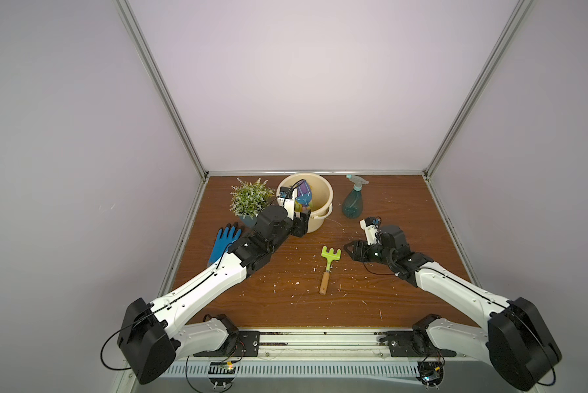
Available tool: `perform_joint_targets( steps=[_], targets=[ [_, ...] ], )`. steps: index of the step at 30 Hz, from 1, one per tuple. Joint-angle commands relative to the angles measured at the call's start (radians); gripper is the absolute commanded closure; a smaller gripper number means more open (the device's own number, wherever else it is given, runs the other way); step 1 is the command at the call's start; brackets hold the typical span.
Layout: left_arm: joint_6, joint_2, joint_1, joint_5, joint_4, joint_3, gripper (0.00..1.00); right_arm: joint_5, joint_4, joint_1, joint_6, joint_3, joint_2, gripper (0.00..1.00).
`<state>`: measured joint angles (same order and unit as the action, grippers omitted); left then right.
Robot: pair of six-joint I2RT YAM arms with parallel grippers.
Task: Organize the gardening tools
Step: Pick up the gardening tool from the center of the board.
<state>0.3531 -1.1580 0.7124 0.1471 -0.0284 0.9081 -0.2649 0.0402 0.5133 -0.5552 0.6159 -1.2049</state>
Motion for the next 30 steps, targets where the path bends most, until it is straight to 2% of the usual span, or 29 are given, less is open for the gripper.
perform_joint_targets(
  steps=[1,6,11,16,25,30],
  targets=[
    [0.031,0.055,0.037,0.017,0.029,-0.056,0.36,0.006,-0.008,0.031,0.001,0.066,-0.055,0.41],
    [0.075,0.129,0.041,0.000,0.022,-0.150,0.36,0.059,0.018,0.047,0.042,0.085,-0.124,0.40],
    [0.081,0.151,0.040,0.004,0.042,-0.166,0.36,0.101,0.086,0.046,0.107,0.081,-0.190,0.38],
    [0.096,0.153,0.041,-0.008,0.035,-0.175,0.36,0.070,0.179,0.047,0.162,0.061,-0.275,0.38],
    [0.117,0.156,0.041,-0.009,0.027,-0.192,0.36,-0.079,0.318,0.049,0.197,0.033,-0.370,0.40],
    [0.124,0.152,0.041,0.000,0.023,-0.195,0.37,-0.071,0.325,0.074,0.235,0.044,-0.428,0.44]
  ],
)
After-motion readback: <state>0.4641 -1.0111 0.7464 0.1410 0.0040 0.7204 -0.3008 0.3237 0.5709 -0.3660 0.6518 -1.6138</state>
